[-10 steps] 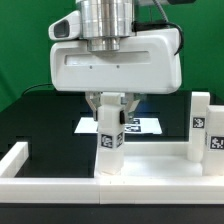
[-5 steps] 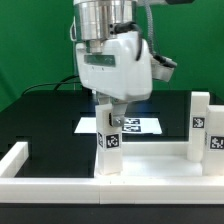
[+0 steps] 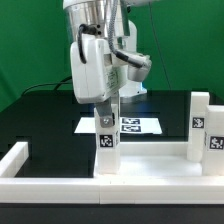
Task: Assemble desk
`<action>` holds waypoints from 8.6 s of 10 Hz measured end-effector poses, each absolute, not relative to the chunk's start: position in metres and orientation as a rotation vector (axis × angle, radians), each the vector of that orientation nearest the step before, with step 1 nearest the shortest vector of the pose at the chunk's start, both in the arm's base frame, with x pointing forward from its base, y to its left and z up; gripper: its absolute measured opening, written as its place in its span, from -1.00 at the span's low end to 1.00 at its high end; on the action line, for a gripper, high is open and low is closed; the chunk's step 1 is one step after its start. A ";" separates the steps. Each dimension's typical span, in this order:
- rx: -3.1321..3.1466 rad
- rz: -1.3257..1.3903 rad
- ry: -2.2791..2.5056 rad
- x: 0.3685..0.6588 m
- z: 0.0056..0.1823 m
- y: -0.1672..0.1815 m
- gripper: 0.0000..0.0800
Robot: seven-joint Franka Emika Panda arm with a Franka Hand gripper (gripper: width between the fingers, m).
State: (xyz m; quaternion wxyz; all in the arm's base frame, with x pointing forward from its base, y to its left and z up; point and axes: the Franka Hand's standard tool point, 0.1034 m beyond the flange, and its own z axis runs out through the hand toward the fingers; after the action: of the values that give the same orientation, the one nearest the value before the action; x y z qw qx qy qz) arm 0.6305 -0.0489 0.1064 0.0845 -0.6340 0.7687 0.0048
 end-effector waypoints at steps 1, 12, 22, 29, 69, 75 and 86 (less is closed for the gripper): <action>-1.911 0.012 2.277 0.631 0.106 -0.049 -0.06; -2.935 -0.055 0.618 0.638 0.102 -0.040 0.62; -2.649 -0.007 1.439 0.635 0.100 -0.051 -0.26; -2.649 -0.007 1.439 0.635 0.100 -0.051 0.37; -2.342 0.011 1.990 0.636 0.104 -0.049 -0.28; -1.707 0.024 2.493 0.633 0.104 -0.049 -0.25; -1.661 -0.006 2.391 0.648 0.175 -0.021 0.62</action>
Offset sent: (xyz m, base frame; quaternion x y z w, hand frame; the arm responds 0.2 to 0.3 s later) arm -0.0064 0.0320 -0.0063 0.0412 -0.1512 -0.3197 0.9345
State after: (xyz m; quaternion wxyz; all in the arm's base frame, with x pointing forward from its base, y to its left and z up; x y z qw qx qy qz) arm 0.6481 -0.0211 0.1750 0.1151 -0.5667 0.8158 -0.0020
